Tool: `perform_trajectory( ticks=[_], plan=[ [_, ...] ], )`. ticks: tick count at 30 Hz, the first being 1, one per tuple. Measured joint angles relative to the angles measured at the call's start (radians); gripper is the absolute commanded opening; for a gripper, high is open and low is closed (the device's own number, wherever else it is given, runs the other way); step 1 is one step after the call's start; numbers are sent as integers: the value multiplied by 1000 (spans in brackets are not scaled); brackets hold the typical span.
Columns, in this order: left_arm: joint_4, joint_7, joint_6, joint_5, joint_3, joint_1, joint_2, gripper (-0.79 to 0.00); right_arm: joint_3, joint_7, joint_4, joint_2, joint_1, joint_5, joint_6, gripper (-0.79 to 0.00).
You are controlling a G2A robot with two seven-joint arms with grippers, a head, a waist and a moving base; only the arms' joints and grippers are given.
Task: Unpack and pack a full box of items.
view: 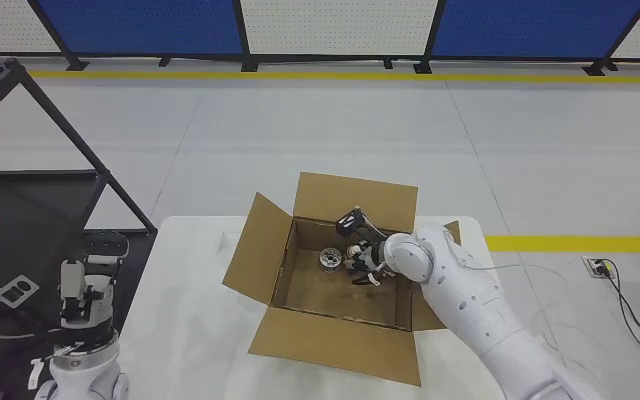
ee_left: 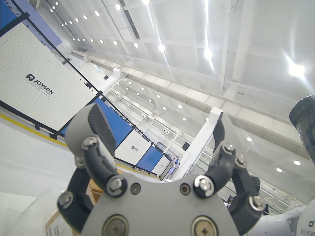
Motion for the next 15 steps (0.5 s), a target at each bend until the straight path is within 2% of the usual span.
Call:
perform_trajectory(
  ticks=[2,6,12,15],
  plan=[
    [3,-3,1,2,5,-1,-1,0,29,-7,-67,19,-25,-25,3,-785],
    [10,-13,4,6,23,-10,-3,0,141,30,-319,83,-135,-108,29,-785],
    [22,-26,10,10,44,-27,-5,0,390,159,-814,175,-419,-203,51,-785],
    [28,-30,10,10,50,-34,-6,0,503,176,-992,200,-544,-211,38,-785]
  ],
)
